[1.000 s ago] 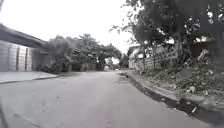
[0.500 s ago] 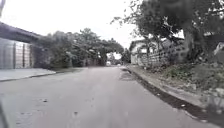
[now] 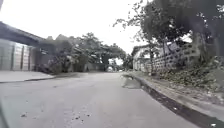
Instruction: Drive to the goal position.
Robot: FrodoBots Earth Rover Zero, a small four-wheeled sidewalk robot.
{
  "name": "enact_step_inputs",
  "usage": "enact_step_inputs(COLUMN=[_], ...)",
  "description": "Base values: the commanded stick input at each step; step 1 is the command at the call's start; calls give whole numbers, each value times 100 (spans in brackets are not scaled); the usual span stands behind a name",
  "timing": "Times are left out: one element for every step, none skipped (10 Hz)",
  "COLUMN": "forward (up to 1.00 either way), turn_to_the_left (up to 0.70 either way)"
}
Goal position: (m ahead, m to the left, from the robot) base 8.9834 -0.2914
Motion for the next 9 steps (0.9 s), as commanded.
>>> enact_step_inputs(forward=[100, 100, 100, 100, 100, 100, 100, 100, 100], turn_to_the_left=[0, 0, 0, -1, -3, -2, -1, -6, -34])
